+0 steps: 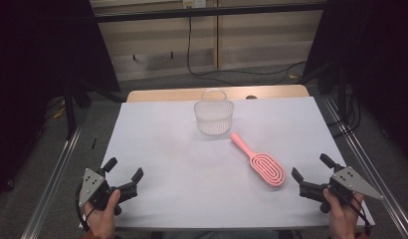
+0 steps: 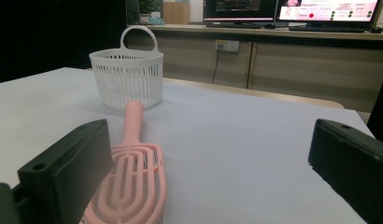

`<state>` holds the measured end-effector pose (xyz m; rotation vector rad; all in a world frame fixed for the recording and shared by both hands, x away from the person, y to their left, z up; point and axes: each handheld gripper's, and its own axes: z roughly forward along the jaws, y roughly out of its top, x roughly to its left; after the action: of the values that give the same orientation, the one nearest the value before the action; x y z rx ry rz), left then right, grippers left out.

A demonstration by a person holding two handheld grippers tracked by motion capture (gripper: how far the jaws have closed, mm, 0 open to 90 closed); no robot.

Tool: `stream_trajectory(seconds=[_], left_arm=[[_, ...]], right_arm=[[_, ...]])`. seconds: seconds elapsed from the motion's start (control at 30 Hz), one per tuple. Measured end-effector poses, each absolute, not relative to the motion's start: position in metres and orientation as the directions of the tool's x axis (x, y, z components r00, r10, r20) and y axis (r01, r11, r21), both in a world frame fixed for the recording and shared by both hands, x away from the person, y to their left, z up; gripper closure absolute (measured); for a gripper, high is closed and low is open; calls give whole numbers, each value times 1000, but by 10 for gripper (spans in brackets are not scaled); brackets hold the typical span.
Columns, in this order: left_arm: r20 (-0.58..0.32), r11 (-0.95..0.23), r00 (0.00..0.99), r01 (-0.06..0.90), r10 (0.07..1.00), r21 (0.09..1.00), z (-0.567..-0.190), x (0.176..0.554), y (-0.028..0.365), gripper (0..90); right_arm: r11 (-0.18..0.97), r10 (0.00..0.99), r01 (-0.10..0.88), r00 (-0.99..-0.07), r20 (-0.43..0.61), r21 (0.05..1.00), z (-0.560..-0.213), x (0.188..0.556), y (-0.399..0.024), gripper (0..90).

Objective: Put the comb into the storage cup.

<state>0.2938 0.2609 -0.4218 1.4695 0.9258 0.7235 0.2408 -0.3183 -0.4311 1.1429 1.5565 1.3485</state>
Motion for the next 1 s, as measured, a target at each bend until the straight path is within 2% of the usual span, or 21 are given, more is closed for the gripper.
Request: stream_trajectory(seconds=[0.47,0.6,0.8,1.0], left_arm=[[-81,9,467,154,881,988,-423,295,262,30],[-86,19,473,143,877,989,-423,295,263,28],[-87,14,485,153,870,988,-424,296,261,28],[-90,18,487,151,869,988,-424,295,262,26]], right_arm=[[47,943,149,-333,5,988,-433,243,-316,0],[71,934,138,-356,-17,988,-432,244,-311,0],[50,937,143,-350,4,988,-432,245,-313,0],[68,919,153,-395,-2,986,-431,252,-307,0]])
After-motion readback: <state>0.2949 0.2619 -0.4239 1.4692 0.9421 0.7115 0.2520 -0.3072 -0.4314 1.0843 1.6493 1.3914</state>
